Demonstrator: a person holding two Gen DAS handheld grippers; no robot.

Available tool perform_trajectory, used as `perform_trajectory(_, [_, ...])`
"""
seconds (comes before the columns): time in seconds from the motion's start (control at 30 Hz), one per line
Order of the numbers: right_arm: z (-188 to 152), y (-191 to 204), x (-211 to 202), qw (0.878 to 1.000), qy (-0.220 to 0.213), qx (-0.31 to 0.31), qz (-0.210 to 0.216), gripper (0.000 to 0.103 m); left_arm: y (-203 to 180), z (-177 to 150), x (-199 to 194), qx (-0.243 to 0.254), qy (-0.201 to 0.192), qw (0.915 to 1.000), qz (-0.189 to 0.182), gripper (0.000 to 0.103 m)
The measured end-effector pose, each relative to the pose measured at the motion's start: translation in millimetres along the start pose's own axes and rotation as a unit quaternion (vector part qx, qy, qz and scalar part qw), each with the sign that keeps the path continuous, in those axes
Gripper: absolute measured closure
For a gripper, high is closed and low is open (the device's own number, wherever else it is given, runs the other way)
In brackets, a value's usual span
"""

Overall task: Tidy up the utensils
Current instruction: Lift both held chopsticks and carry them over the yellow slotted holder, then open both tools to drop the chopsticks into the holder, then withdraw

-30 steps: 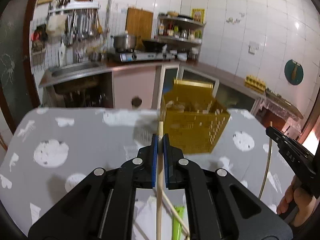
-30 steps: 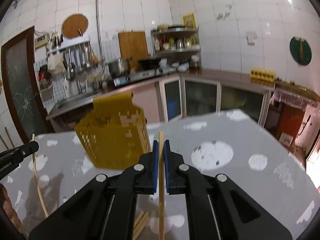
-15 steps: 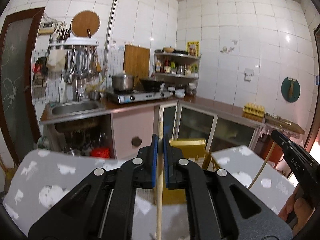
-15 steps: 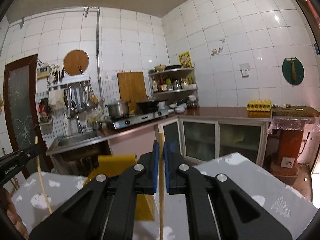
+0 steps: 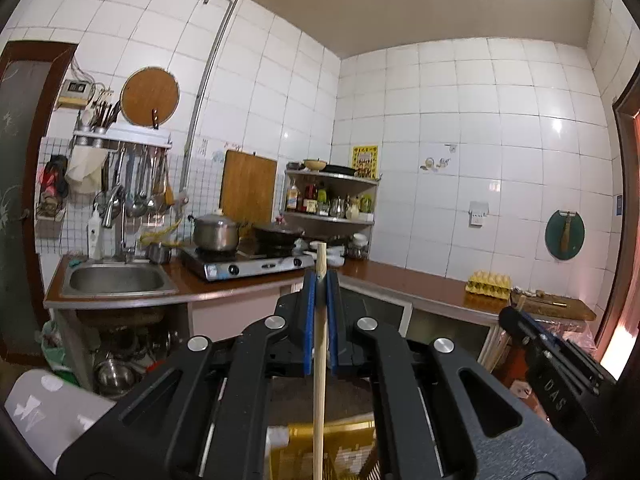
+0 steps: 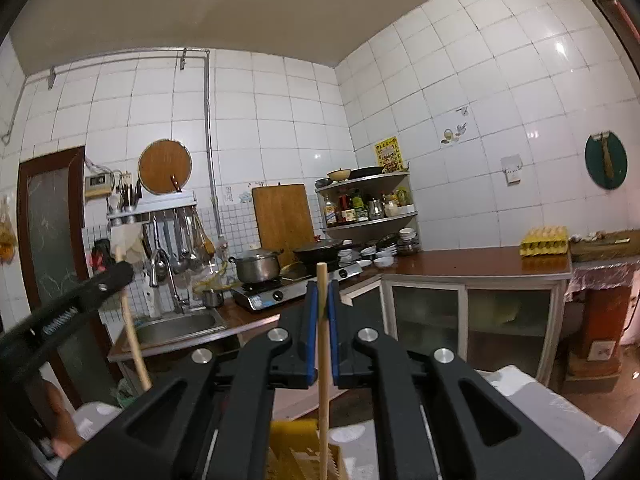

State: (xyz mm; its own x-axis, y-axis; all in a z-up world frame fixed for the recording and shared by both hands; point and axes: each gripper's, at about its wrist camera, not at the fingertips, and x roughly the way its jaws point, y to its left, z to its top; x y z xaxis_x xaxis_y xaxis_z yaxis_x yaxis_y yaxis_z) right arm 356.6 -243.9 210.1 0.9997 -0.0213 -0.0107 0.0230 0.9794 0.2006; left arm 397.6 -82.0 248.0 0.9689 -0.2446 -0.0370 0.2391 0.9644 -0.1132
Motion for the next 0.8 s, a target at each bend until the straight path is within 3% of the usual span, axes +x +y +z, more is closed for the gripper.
perform_trajectory(0.17, [-29.0,7.1,34.7,0.999,0.028,-0.027,0.001,0.098,-4.1,-31.3,37.9,0.022,0.004,0.9997,0.009,0.099])
perform_trajectory(0.3, [-58.4,6.3,55.7,0.997,0.062,-0.043,0.005,0.098,11.8,-96.4,81.0,0.023,0.052,0.9982,0.018,0.099])
perform_trajectory(0.43, [-82.5,-5.2,69.4,0.994,0.1,-0.046,0.002,0.097,34.3,-140.3,99.0,0.011,0.09,0.9954,0.031,0.099])
perform_trajectory(0.6, [-91.5,-19.8,64.9,0.989,0.141,-0.039,-0.009,0.096,66.4,-139.5,83.9,-0.018,0.12,0.9919,0.037,0.097])
perform_trajectory(0.67, [-86.7,-23.4,55.1,0.987,0.152,-0.042,-0.02,0.092,76.2,-124.0,61.4,-0.011,0.118,0.9918,0.049,0.079])
perform_trajectory(0.7, [-84.6,-26.1,50.9,0.987,0.155,-0.039,-0.022,0.085,78.6,-111.1,54.6,-0.01,0.115,0.9919,0.053,0.054])
perform_trajectory(0.73, [-82.7,-30.0,41.8,0.987,0.157,-0.032,-0.028,0.062,82.5,-103.3,36.8,-0.002,0.107,0.992,0.067,0.031])
perform_trajectory(0.77, [-82.4,-32.7,33.9,0.987,0.156,-0.029,-0.031,0.044,84.1,-94.0,35.8,-0.003,0.106,0.9921,0.068,0.025])
perform_trajectory(0.8, [-82.1,-34.3,22.4,0.986,0.157,-0.032,-0.036,0.044,88.0,-86.2,20.0,0.003,0.096,0.9924,0.077,0.02])
